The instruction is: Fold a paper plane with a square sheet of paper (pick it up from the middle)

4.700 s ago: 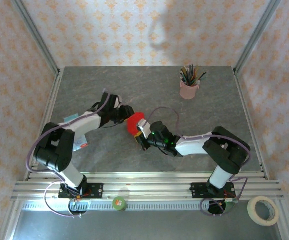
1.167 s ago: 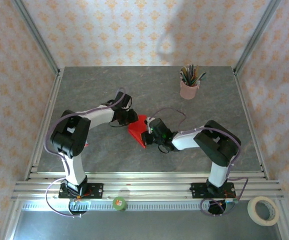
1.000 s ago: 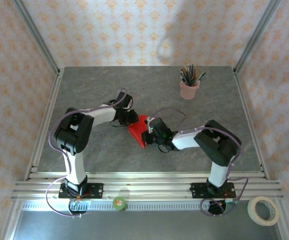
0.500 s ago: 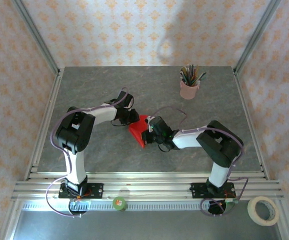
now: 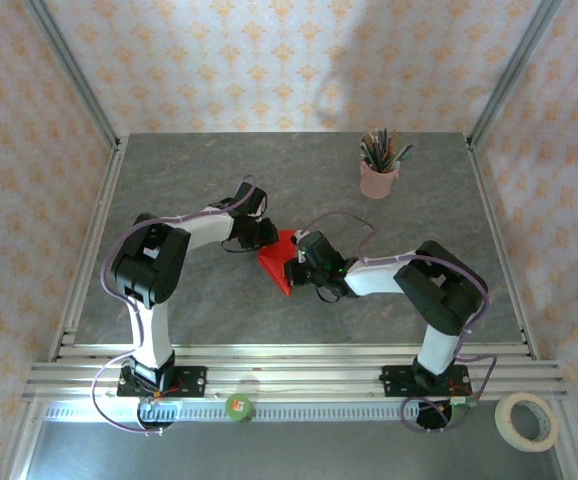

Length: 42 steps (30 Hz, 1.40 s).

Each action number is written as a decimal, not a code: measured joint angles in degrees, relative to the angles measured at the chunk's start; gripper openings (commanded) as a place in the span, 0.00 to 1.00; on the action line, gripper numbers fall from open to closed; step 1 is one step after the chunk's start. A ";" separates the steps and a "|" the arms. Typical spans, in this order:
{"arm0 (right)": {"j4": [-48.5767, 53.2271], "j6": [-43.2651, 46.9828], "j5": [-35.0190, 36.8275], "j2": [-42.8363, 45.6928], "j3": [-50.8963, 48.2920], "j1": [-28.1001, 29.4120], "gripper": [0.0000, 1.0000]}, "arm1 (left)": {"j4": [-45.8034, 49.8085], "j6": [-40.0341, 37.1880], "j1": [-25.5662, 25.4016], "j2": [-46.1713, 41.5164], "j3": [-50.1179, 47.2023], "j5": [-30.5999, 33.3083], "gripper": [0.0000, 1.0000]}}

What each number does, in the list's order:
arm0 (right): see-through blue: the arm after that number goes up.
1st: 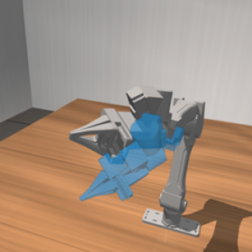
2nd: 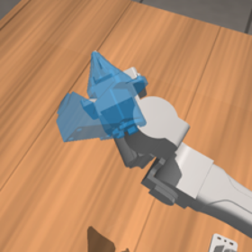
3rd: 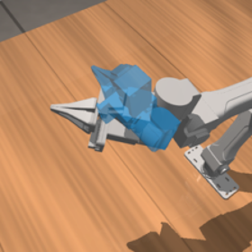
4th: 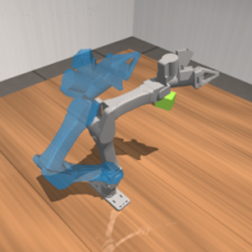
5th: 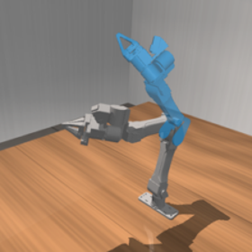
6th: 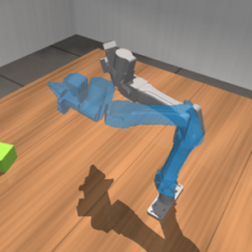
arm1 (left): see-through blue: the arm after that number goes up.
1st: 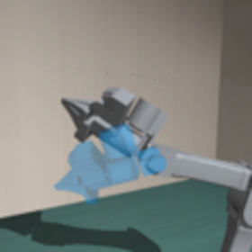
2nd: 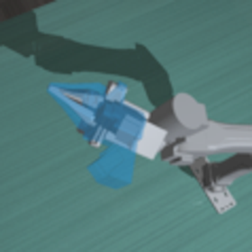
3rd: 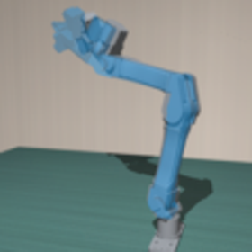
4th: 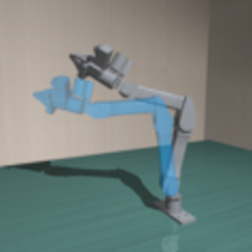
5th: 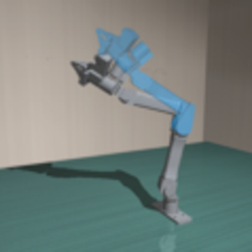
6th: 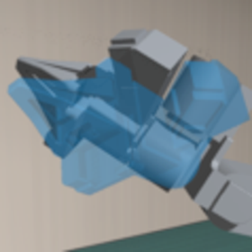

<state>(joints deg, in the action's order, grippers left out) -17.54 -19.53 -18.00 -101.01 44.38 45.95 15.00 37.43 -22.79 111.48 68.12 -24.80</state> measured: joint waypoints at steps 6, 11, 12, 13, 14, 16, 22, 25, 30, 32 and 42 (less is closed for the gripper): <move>0.07 0.00 -0.02 -0.15 0.00 -0.02 0.01 | 0.00 0.00 0.00 0.00 0.00 0.00 0.24; 0.02 0.00 -0.02 -1.22 0.11 -0.02 0.01 | 0.00 0.02 0.00 0.00 0.00 0.00 0.24; 0.00 -0.02 -0.07 -1.38 0.24 -0.04 0.01 | 0.00 0.02 0.00 0.00 0.00 0.00 0.24; 0.00 -0.02 -0.07 -1.44 0.39 -0.04 0.01 | -0.02 0.02 0.00 0.00 0.00 0.00 0.24; -0.02 -0.02 -0.09 -1.66 0.55 -0.04 0.01 | 0.00 0.02 0.00 -0.02 0.00 0.00 0.24; -0.07 -0.02 -0.13 -1.81 0.68 -0.04 0.01 | -0.02 0.02 0.00 -0.02 0.00 -0.02 0.24; 0.02 0.04 -0.44 -2.05 1.09 -0.17 0.01 | 0.57 0.26 0.00 -0.94 0.02 0.13 0.25; 0.42 0.52 -0.72 -2.14 1.36 -0.59 0.01 | 0.81 1.55 0.02 -3.67 -0.44 0.92 0.27; 1.40 2.75 -2.34 -2.14 1.73 -1.90 0.02 | -0.87 4.92 0.02 -12.31 -3.34 1.68 0.28; 1.97 3.48 -3.02 -2.14 2.01 -2.32 0.02 | -3.06 6.73 0.02 -14.84 -5.35 1.20 0.28; 2.58 3.93 -5.01 -2.78 2.89 -2.67 0.04 | -9.51 16.48 -2.84 -17.25 -17.22 -2.60 0.20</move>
<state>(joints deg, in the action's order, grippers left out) -14.96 -15.59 -23.00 -103.79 47.27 43.29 5.50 53.91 -25.63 94.24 50.89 -27.40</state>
